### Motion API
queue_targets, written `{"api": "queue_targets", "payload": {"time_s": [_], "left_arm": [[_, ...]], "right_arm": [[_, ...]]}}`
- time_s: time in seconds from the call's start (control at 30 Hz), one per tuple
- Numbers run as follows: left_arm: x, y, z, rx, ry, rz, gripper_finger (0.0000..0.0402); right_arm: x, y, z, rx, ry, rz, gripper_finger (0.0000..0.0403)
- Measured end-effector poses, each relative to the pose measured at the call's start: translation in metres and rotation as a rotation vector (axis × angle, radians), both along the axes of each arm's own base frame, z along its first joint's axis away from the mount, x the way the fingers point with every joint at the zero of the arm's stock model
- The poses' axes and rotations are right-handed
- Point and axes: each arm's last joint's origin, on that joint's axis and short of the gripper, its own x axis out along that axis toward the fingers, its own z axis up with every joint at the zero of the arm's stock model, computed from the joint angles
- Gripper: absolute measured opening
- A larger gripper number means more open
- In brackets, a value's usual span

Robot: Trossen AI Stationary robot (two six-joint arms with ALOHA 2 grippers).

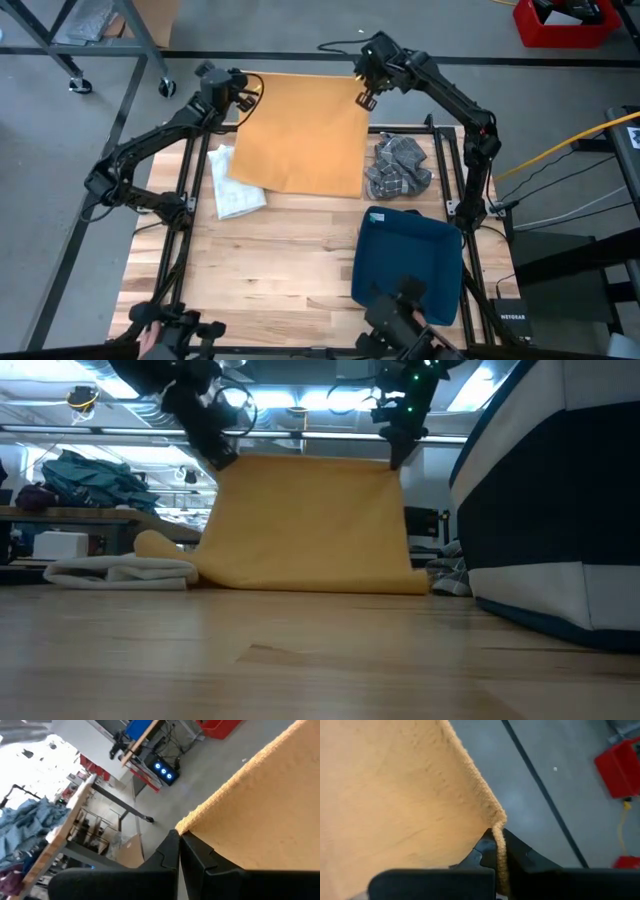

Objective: Fold towel
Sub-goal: Fold the yellow towel

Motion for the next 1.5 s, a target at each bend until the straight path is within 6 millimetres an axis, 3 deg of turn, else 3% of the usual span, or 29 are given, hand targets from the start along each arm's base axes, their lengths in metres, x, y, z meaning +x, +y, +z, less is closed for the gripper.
{"api": "queue_targets", "payload": {"time_s": [0.2, 0.43, 0.67, 1.03, 1.23, 1.5], "left_arm": [[-0.001, -0.002, -0.006, -0.059, 0.046, -0.007, 0.0000], [-0.003, -0.012, -0.026, -0.267, 0.106, -0.053, 0.0000], [-0.005, -0.040, -0.036, -0.453, 0.226, -0.101, 0.0000], [-0.016, -0.088, -0.036, -0.720, 0.190, -0.183, 0.0000], [-0.019, -0.099, -0.043, -0.887, 0.186, -0.218, 0.0000], [-0.020, -0.101, -0.044, -0.939, 0.155, -0.215, 0.0000]], "right_arm": [[0.004, 0.000, -0.007, 0.067, -0.019, 0.036, 0.0012], [0.009, 0.004, -0.040, 0.279, 0.025, 0.042, 0.0012], [0.017, 0.030, -0.054, 0.455, 0.102, 0.121, 0.0012], [0.045, 0.081, -0.056, 0.505, 0.186, 0.259, 0.0012], [0.057, 0.105, -0.065, 0.525, 0.220, 0.301, 0.0012], [0.062, 0.127, -0.104, 0.595, 0.337, 0.324, 0.0012]]}}
